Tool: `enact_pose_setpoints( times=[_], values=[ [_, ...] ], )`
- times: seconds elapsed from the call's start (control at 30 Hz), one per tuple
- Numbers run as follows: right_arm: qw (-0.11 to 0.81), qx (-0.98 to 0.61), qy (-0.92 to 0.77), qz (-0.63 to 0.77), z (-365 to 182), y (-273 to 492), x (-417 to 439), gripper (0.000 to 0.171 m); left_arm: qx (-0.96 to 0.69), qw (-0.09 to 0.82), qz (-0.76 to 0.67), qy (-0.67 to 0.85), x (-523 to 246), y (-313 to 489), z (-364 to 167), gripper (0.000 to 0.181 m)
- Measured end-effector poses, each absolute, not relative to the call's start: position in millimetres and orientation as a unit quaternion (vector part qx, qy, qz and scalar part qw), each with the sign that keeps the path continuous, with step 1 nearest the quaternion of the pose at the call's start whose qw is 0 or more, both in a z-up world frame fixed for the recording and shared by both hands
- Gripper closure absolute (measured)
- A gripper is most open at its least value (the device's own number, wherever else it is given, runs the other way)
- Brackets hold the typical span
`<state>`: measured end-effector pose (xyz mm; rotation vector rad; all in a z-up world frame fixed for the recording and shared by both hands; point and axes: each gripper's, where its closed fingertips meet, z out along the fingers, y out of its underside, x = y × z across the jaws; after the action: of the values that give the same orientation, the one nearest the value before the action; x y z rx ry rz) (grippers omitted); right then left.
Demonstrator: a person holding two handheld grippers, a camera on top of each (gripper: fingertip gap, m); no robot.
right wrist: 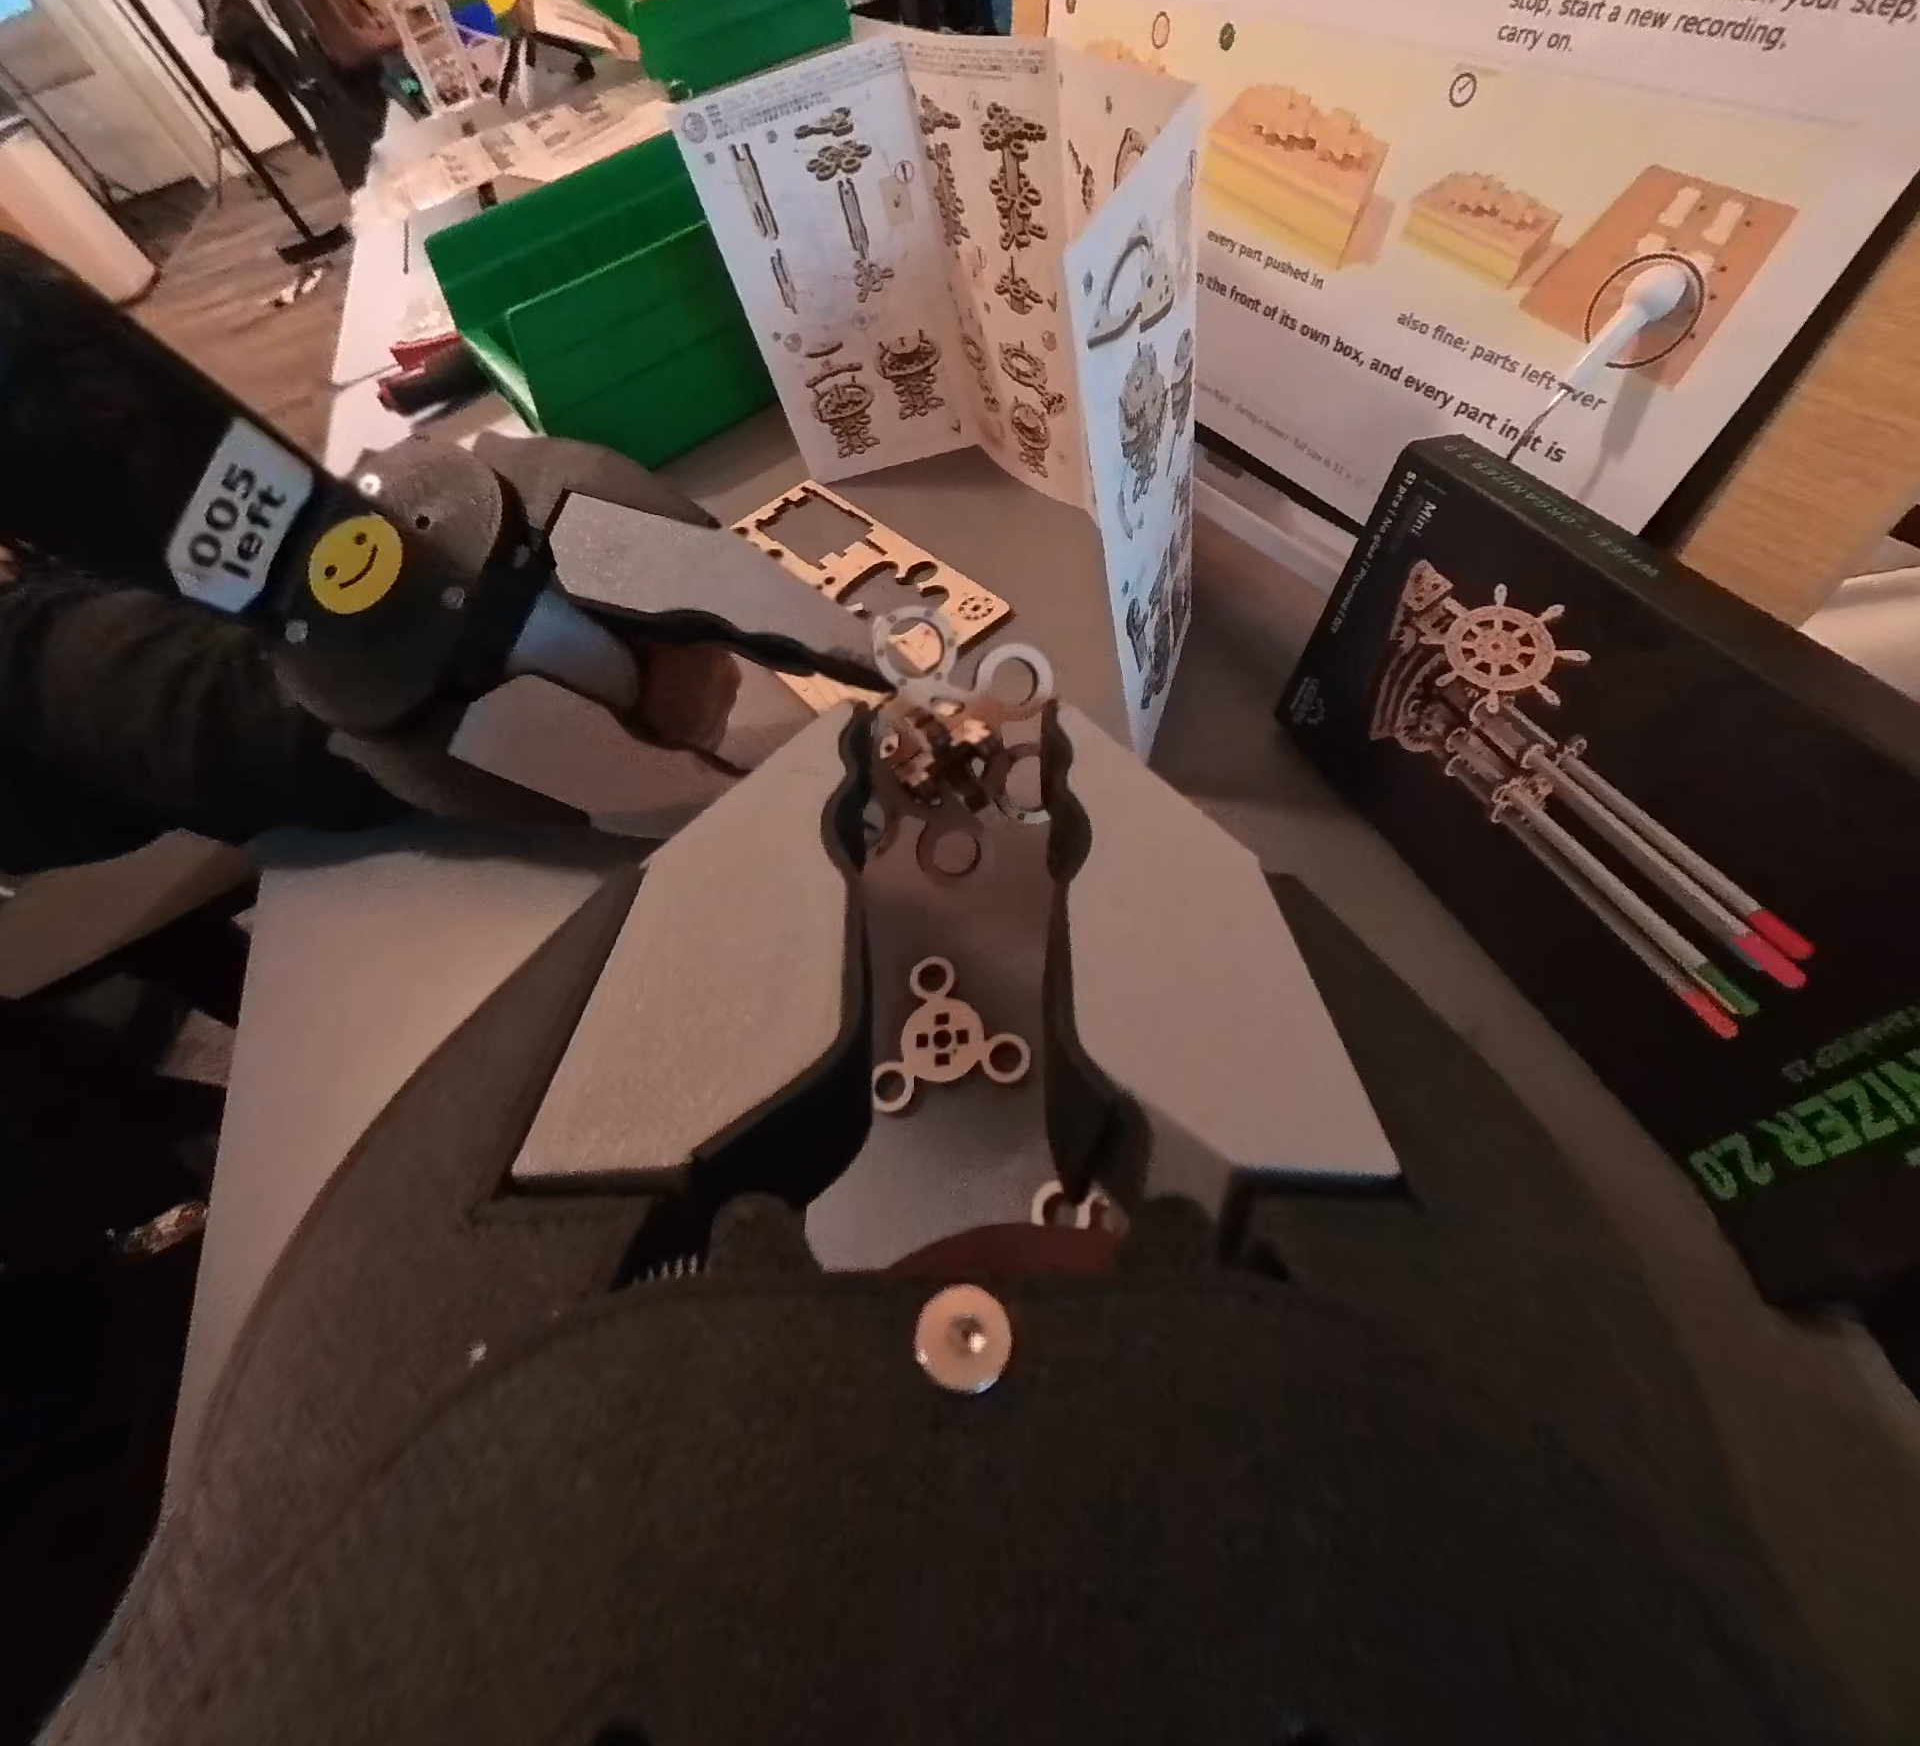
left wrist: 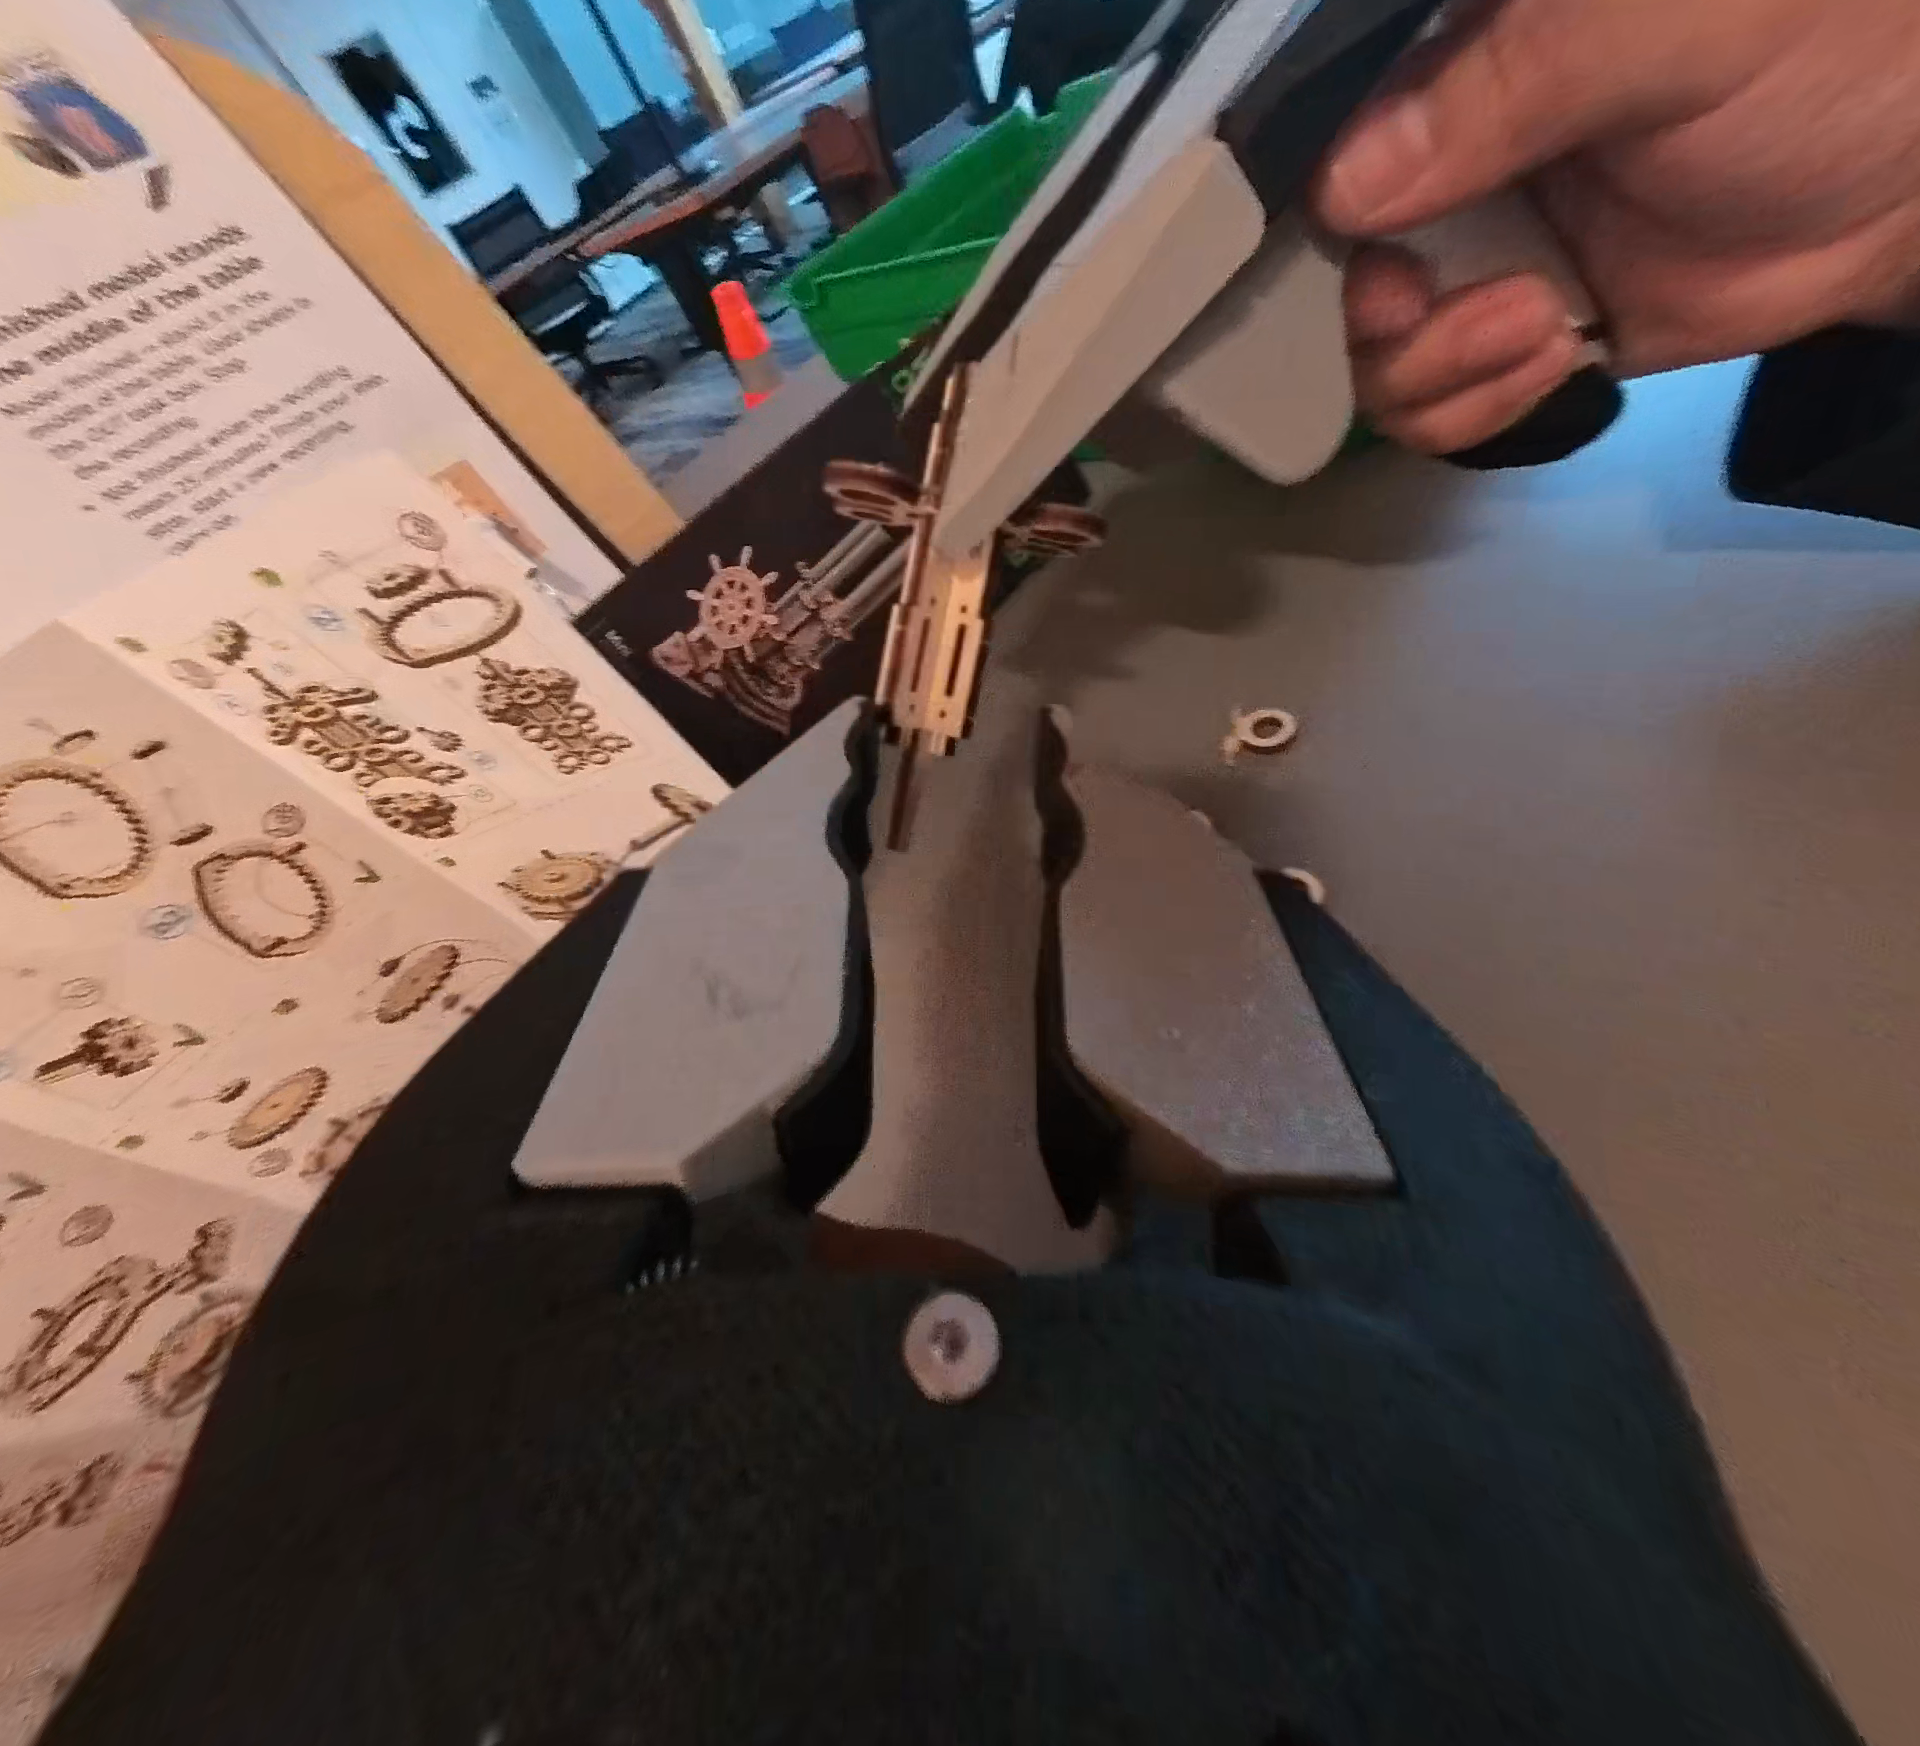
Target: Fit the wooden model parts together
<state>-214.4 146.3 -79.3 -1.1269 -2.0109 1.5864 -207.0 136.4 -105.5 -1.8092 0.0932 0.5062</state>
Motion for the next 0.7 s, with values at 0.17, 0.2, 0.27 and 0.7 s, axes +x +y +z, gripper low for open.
enact_pose_setpoints(
  times=[0.17,0.2,0.27,0.7],
  values=[
    [0.164,-0.385,-0.723,0.550,-85,145,-209,0.143,-0.796,0.588,0.137,0.051,-200,123,-113,0.153],
    [0.165,-0.378,-0.730,0.544,-87,142,-207,0.143,-0.802,0.584,0.118,0.051,-199,121,-115,0.149],
    [0.173,-0.355,-0.753,0.527,-90,137,-202,0.143,-0.820,0.566,0.061,0.051,-196,116,-121,0.146],
    [0.157,-0.216,-0.799,0.539,-81,98,-162,0.143,-0.818,0.554,-0.107,0.113,-149,105,-130,0.171]
  ],
)
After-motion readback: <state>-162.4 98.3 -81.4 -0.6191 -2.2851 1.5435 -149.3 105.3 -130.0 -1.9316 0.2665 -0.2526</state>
